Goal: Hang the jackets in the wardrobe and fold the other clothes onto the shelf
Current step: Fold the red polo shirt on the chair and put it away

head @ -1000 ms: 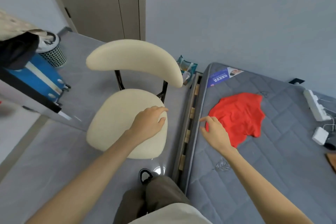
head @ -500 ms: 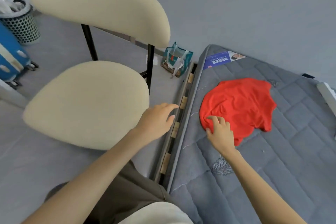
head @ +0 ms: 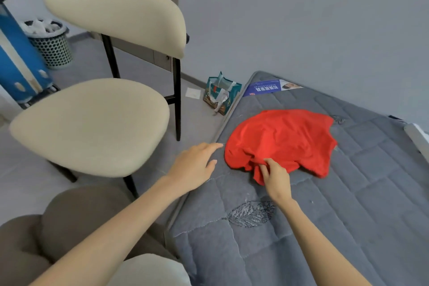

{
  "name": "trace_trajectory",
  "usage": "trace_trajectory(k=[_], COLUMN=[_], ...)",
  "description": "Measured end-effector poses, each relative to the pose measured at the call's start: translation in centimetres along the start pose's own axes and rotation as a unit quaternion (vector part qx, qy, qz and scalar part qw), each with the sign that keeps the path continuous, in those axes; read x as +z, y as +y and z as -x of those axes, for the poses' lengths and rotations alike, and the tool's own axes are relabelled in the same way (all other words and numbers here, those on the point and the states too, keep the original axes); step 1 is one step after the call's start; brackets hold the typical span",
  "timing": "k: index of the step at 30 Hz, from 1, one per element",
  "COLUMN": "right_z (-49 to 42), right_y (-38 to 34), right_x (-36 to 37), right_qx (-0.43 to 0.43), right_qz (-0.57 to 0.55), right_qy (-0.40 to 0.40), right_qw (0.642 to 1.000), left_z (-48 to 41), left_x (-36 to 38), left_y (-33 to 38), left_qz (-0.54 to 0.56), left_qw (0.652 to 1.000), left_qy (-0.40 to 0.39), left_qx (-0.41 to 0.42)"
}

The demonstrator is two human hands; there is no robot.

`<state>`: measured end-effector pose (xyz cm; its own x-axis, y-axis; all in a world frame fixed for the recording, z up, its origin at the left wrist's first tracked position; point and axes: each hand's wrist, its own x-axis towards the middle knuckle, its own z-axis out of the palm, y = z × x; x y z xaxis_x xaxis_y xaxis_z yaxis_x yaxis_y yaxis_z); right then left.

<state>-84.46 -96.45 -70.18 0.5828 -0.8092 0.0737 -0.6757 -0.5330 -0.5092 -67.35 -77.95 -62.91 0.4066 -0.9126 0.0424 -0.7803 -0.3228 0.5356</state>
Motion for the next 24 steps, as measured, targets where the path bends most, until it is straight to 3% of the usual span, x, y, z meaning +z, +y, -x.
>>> trace_trajectory(k=[7, 11, 15, 19, 22, 24], right_z=[1.4, 1.5, 0.2, -1.0, 0.2, 2.3], right_y=[-3.2, -2.9, -1.2, -2.1, -4.1, -4.7], right_x=[-4.3, -4.4, -4.4, -4.1, -3.0, -2.0], right_qx=[-0.123, -0.072, -0.017, -0.019, -0.075, -0.115], right_qz=[-0.256, -0.331, -0.26, -0.228, -0.195, -0.186], right_qy=[-0.061, -0.069, 0.016, 0.039, 0.08, 0.039], right_qw=[0.957, 0.938, 0.965, 0.973, 0.975, 0.975], left_z=[-1.3, -1.9, -3.1, -4.7, -5.1, -4.9], left_x=[4.7, 6.4, 4.5, 0.5, -2.4, -3.9], left_y=[1.1, 0.8, 0.1, 0.1, 0.3, 0.2], left_qz=[-0.005, 0.035, 0.211, 0.346, 0.366, 0.32], left_qw=[0.996, 0.996, 0.975, 0.938, 0.931, 0.947], left_qy=[-0.07, -0.008, 0.041, 0.034, 0.016, -0.013], left_qx=[0.056, 0.084, 0.046, -0.007, -0.002, 0.017])
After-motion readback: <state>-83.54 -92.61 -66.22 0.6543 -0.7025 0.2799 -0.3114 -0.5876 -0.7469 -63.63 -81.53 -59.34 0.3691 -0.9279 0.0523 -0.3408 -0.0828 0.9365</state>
